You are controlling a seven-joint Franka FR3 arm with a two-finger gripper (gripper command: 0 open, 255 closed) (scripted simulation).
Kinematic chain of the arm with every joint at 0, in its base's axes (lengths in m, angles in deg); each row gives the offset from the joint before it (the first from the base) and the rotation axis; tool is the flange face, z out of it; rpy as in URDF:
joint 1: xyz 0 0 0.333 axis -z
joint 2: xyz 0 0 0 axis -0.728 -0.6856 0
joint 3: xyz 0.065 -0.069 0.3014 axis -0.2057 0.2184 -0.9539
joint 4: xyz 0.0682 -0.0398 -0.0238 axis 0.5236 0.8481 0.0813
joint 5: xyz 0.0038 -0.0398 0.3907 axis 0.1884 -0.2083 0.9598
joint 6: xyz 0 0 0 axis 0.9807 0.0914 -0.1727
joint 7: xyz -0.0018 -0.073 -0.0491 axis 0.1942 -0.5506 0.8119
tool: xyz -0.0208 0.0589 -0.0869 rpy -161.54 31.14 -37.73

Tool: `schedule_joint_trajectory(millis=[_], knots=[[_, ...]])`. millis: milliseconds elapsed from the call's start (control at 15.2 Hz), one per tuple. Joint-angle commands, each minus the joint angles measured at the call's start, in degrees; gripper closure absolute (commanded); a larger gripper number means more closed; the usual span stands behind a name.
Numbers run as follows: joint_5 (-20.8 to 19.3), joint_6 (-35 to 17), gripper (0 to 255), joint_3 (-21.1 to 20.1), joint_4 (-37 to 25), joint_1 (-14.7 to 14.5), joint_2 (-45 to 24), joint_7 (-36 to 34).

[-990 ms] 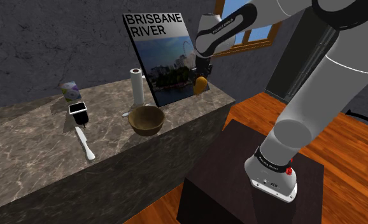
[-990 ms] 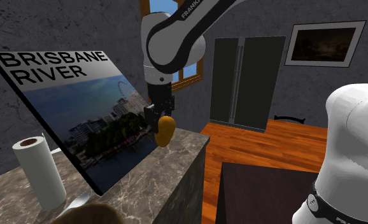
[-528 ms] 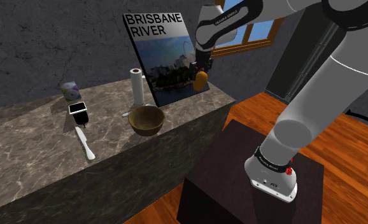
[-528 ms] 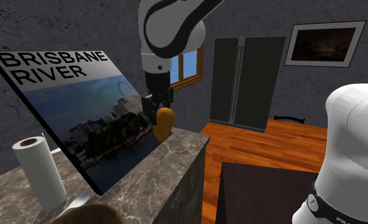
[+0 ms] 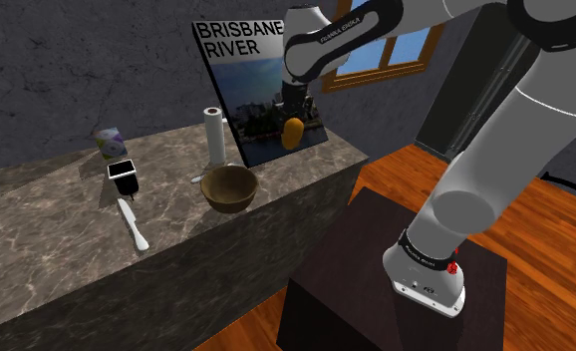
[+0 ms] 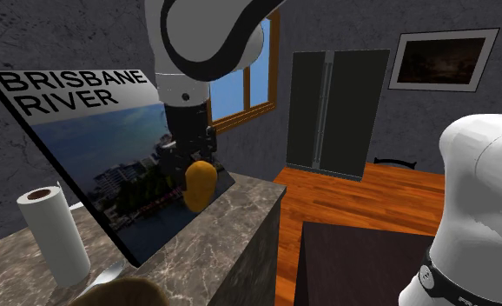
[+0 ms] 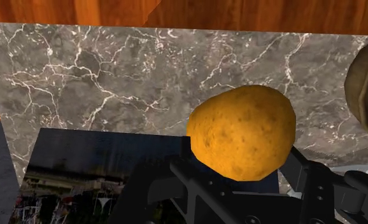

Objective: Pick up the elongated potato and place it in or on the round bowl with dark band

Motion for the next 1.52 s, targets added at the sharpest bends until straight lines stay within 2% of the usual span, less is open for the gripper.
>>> schedule_joint_trajectory(millis=[0,594,1056,1452], knots=[[0.1,0.6,255,-1.6,-1.2,-1.4,-0.8,-2.9],[-0.3,3.2,255,-7.9,-8.8,-7.4,-6.6,-15.4],[-1.9,6.7,255,-12.0,-19.3,-12.6,-14.4,-25.1],[-2.6,2.6,255,-11.8,-17.1,-12.7,-16.4,-25.8]])
